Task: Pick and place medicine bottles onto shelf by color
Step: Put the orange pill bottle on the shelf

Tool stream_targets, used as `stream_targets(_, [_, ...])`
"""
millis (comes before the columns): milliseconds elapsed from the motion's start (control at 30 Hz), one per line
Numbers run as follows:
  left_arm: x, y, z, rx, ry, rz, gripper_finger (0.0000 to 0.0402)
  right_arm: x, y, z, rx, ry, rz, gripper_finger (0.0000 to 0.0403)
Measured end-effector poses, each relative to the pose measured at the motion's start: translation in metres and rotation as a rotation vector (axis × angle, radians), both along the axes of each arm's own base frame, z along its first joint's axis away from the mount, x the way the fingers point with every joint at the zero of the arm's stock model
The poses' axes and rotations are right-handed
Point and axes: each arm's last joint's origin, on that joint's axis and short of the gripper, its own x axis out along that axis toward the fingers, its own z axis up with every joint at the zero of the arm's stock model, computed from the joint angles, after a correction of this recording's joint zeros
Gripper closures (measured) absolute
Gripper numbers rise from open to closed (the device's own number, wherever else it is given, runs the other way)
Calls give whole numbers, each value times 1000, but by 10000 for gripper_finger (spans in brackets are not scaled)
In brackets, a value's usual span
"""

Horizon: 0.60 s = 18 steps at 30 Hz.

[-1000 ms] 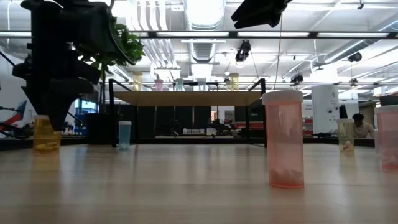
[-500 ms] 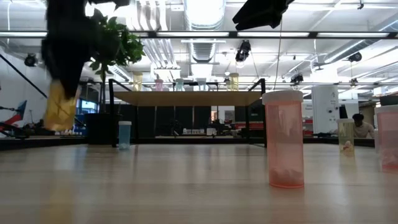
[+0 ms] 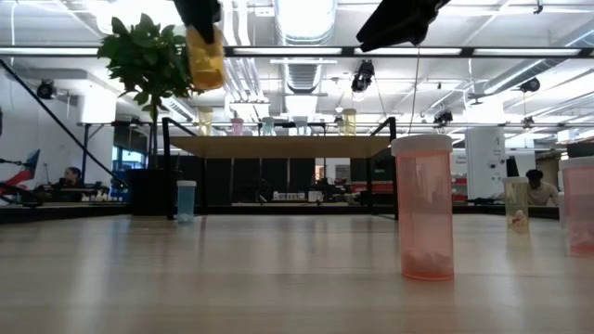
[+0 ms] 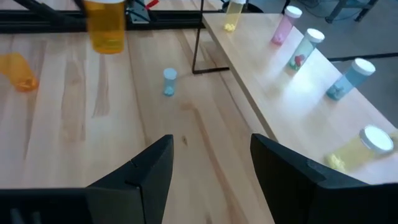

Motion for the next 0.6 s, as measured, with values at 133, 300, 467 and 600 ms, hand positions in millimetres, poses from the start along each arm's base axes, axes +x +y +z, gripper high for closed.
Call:
stream_targets(133, [18, 19, 6, 62, 33, -84, 207, -9, -1, 3, 30, 10, -19, 197])
stream_targets(300, [35, 53, 7, 116, 68, -131, 208, -21, 1, 7, 75, 17, -42, 197])
stream_targets(467, [40, 92, 3, 163, 98, -157, 209, -28, 5, 6, 95, 13, -35, 197])
stream_targets(600, [37, 119, -1, 173, 127, -127, 209, -32, 6, 4, 116, 8, -44, 197])
